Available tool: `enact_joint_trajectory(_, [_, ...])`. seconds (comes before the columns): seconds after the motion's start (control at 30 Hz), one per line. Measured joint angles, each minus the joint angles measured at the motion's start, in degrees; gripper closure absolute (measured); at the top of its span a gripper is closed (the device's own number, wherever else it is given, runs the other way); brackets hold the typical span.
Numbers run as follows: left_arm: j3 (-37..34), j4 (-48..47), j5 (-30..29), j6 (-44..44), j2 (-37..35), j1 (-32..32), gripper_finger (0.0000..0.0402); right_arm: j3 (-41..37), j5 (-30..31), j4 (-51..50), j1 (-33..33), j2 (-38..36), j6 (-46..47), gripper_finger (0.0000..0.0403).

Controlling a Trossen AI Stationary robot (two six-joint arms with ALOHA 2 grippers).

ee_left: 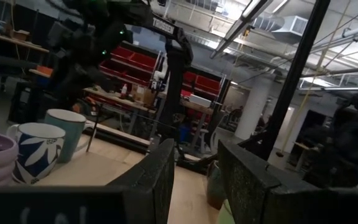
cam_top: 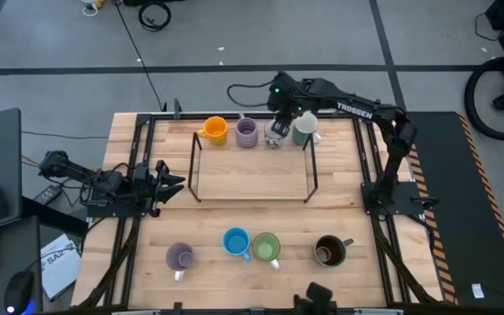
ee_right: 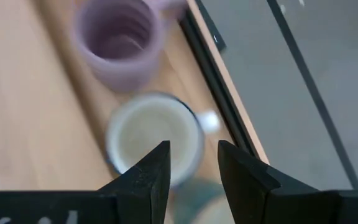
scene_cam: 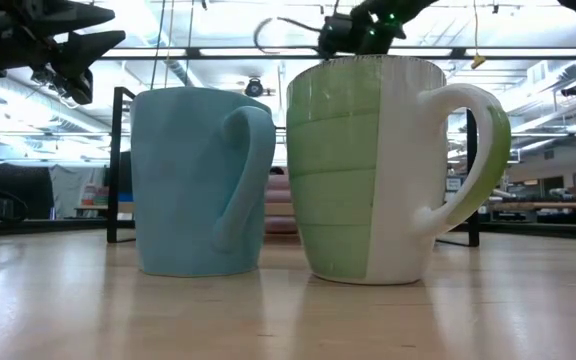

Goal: Place coffee mugs
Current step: Put the dark blue mug on the shelf

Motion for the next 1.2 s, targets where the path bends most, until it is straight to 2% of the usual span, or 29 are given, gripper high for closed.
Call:
enact_joint_trajectory(0.33, [0.0, 0.3, -0.6, 1.4, 0.0, 0.0, 0.0271, 0.0, -0.8, -7.4, -5.5, 0.0, 2.5, 0.0265])
enact_joint_trajectory(0.53, [0.0, 0.0, -0.6, 1.2, 0.0, 0.0, 0.0271, 0.0, -1.3, -9.8, -7.8, 0.0, 0.8, 0.0265])
enact_joint_trajectory(0.7, [0.0, 0.9, -0.8, -1.2, 0.0, 0.0, 0.0271, -0.1, -5.1, -15.6, -10.0, 0.0, 1.7, 0.0265])
enact_joint_trajectory(0.83, [0.0, 1.0, -0.8, -3.4, 0.0, 0.0, 0.0271, -0.1, -4.0, -19.8, -9.0, -0.1, 2.4, 0.0265])
enact_joint_trajectory(1.0, [0.0, 0.8, -1.2, -3.7, 0.0, 0.0, 0.0271, -0.1, -3.8, -19.1, -7.9, -0.1, 2.0, 0.0265])
enact_joint_trajectory(1.2, [0.0, 0.8, -5.7, -2.1, 0.0, 0.0, 0.0271, -0.1, -4.8, -16.5, -7.2, -0.1, 1.7, 0.0265])
